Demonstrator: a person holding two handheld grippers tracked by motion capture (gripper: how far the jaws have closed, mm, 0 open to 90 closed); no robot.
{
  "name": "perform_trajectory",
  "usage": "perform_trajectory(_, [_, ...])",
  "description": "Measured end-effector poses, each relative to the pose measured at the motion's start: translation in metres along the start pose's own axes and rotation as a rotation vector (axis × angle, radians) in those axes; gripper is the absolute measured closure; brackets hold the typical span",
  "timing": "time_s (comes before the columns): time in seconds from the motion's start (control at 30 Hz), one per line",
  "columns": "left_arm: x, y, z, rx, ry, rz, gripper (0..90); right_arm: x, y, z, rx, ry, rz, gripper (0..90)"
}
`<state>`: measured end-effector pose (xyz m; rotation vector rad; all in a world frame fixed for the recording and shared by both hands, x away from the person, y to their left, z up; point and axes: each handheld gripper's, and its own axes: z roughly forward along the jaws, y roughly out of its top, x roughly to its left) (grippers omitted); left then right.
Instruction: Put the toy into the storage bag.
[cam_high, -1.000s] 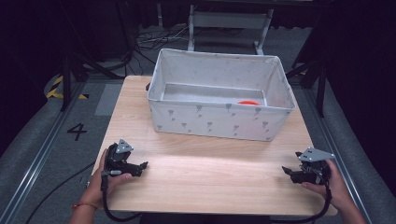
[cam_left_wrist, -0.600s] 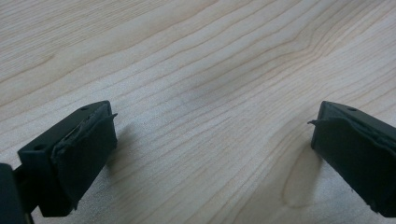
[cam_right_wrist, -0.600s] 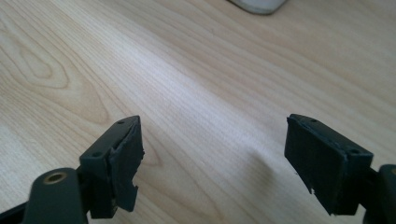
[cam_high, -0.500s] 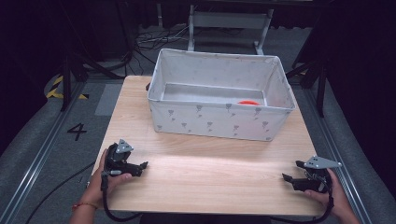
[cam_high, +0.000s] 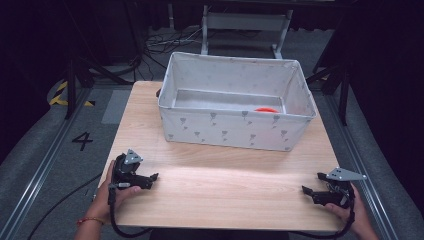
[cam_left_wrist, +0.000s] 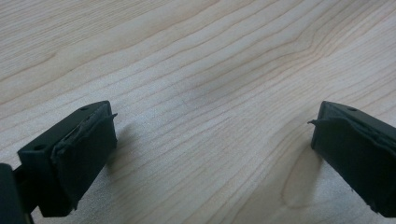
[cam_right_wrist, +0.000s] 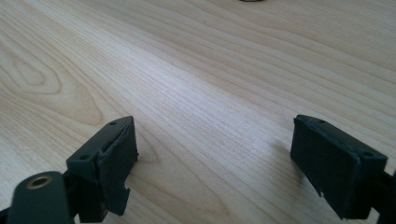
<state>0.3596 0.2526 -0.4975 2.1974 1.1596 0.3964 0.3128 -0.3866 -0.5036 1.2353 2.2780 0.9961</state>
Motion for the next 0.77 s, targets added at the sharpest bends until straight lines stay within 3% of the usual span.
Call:
perform_trajectory(0.33, [0.0006, 0.0005, 0.0013, -0.009, 0.006, 0.001, 0.2, -0.0003, 0.0001, 0.0001, 0.003, -0.006, 0.005, 14.0])
perform_trajectory(0.77, [0.0014, 0.0012, 0.0013, -0.002, 0.019, -0.018, 0.2, -0.0008, 0.0016, 0.003, 0.031, -0.05, 0.048, 2.6])
